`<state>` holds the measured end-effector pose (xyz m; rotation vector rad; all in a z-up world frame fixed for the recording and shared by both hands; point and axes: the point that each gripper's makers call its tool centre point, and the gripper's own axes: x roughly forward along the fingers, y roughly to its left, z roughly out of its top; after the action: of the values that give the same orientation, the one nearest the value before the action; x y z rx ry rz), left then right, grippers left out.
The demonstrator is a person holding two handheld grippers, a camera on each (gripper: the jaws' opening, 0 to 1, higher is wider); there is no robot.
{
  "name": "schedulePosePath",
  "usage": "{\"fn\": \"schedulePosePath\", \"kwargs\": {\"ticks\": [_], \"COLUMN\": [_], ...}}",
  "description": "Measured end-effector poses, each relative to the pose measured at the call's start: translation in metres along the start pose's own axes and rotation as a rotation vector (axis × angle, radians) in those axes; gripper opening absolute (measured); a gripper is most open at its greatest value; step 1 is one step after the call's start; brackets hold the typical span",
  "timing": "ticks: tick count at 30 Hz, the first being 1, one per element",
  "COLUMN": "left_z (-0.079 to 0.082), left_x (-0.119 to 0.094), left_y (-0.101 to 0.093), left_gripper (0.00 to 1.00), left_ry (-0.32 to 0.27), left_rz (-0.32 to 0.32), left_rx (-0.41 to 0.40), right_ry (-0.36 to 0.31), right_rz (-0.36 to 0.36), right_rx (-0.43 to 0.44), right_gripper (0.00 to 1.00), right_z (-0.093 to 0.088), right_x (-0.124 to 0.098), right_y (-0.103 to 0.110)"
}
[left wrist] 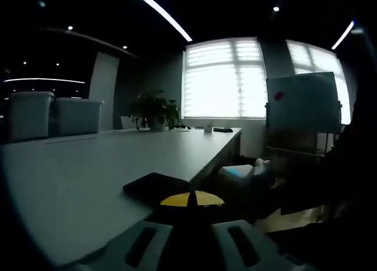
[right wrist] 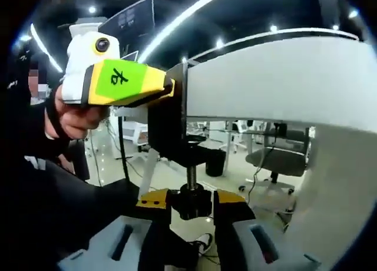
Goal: Clamp the fixed fixture on the desktop, loosen the retaining clip, secure it to the edge of the desk, and tighten the retaining clip.
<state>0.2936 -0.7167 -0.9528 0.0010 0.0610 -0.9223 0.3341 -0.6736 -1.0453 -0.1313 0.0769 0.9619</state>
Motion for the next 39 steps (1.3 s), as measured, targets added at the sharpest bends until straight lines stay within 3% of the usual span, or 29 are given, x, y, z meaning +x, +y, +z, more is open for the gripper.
{"fn": "schedulePosePath", "kwargs": {"ticks": [1,3,9,12,16,19,24,28,34,39], "left_z": [0.000,0.000,0.000,0.000,0.000,0.000,0.000,0.000,-0.001,-0.001], "left_x": [0.000,0.000,-0.001,-0.001,-0.001,-0.001,-0.002,-0.002,-0.001,-0.001], "left_y": [0.000,0.000,0.000,0.000,-0.001,-0.001,0.000,0.000,0.000,0.001], "left_gripper": [0.01,0.01,0.01,0.01,0.01,0.01,0.01,0.01,0.01,0.01], "left_ry": [0.000,0.000,0.000,-0.001,0.000,0.008,0.007,0.009,0.008,0.018], "left_rz": [-0.001,-0.004,-0.015,-0.018,-0.022,-0.023,-0.014,-0.008,0.003,0.003], "left_rx": [0.001,0.005,-0.009,-0.014,-0.012,0.006,0.006,0.005,0.013,0.017], "right_ry": [0.003,-0.010,-0.005,-0.020,0.013,-0.013,-0.020,-0.011,-0.019,-0.006], "right_rz": [-0.021,-0.107,-0.336,-0.419,-0.486,-0.533,-0.550,-0.603,-0.475,-0.304], "right_rx": [-0.004,0.083,0.140,0.128,0.071,0.075,0.099,0.086,0.076,0.053], "right_gripper": [0.33,0.37,0.42,0.46,0.51,0.50,0.45,0.27,0.26,0.26], "right_z": [0.000,0.000,-0.007,-0.005,-0.008,-0.004,-0.004,-0.004,-0.003,-0.002], "right_x": [-0.001,-0.003,-0.006,-0.005,0.001,0.004,0.011,-0.002,0.005,0.008], "right_y": [-0.001,-0.004,-0.014,-0.017,-0.013,-0.011,-0.010,-0.025,-0.020,-0.014]}}
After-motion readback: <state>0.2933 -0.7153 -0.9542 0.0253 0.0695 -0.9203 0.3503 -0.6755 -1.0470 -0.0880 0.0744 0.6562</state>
